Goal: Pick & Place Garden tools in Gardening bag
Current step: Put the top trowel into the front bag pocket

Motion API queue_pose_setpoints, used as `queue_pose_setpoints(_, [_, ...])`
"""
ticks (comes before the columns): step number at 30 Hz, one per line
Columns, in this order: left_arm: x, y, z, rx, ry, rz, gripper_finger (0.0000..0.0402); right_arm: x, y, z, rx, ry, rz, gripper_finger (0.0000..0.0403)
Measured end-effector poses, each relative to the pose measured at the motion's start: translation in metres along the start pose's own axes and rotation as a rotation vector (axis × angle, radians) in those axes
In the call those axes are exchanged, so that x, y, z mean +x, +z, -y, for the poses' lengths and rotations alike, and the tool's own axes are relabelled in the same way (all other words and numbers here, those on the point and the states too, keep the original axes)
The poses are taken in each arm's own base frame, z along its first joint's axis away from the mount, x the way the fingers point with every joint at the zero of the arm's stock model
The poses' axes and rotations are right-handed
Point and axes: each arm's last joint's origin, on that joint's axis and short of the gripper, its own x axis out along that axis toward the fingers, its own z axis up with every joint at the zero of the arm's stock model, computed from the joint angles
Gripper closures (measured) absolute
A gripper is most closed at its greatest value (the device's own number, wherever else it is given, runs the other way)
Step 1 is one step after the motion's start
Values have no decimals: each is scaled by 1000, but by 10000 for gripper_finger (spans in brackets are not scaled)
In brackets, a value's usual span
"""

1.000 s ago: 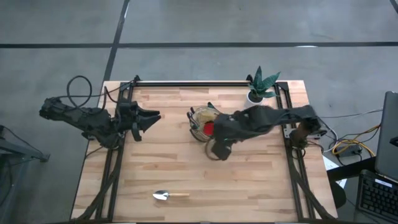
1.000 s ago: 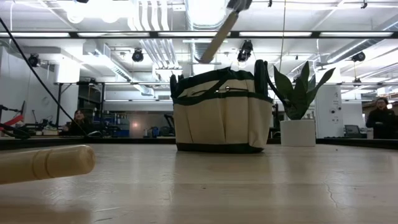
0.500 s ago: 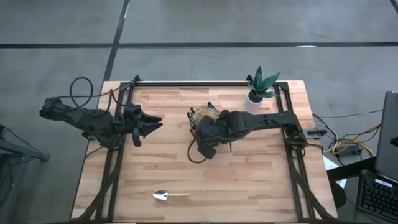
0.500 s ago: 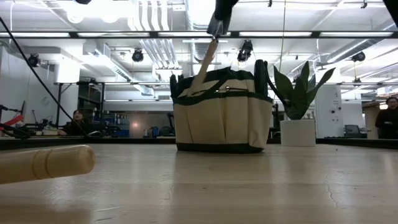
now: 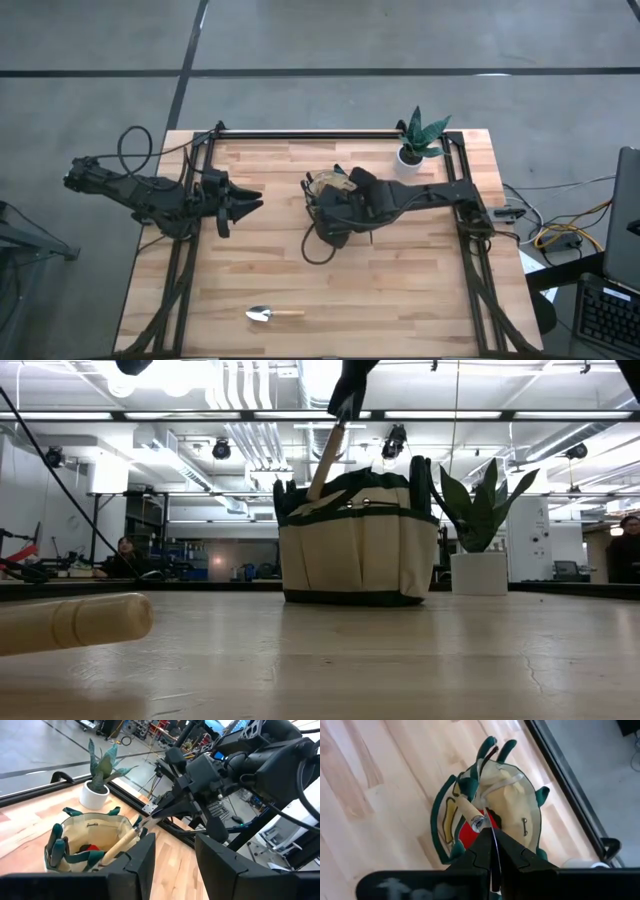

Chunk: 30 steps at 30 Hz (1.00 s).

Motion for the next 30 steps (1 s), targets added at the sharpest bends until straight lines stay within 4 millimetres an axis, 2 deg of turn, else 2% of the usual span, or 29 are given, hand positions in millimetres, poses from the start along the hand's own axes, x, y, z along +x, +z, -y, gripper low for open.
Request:
queue_pose_setpoints(20, [1,0,0,14,4,-2,259,24,-5,-23,-203,19,-80,395])
queue_pose_setpoints(30, [1,-1,0,16,5,-4,260,34,-2,-28,-218,25,-82,395])
